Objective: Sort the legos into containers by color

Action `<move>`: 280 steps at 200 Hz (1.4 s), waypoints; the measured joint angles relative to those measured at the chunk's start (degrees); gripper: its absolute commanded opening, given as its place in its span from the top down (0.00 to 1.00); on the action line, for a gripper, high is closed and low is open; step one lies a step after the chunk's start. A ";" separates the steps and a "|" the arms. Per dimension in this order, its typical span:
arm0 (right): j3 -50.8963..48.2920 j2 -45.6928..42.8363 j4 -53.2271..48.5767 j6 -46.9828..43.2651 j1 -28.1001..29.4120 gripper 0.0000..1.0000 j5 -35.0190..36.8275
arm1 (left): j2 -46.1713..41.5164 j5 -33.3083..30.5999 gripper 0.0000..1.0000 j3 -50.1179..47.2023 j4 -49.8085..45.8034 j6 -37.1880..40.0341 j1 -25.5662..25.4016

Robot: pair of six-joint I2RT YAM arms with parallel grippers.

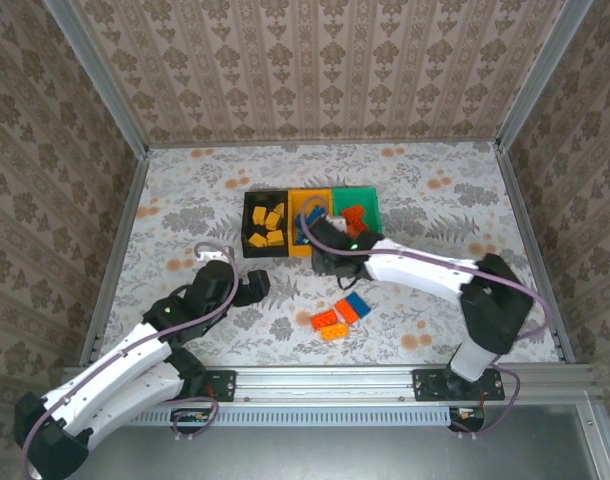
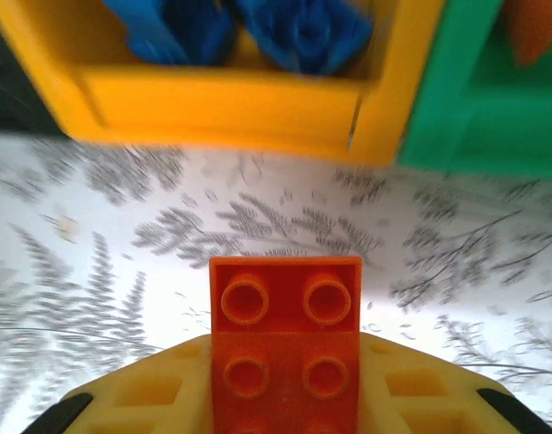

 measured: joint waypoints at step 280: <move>-10.01 -14.67 -8.26 -9.46 -6.32 0.23 -3.87 | 24.52 11.78 0.00 7.93 5.95 6.01 -5.31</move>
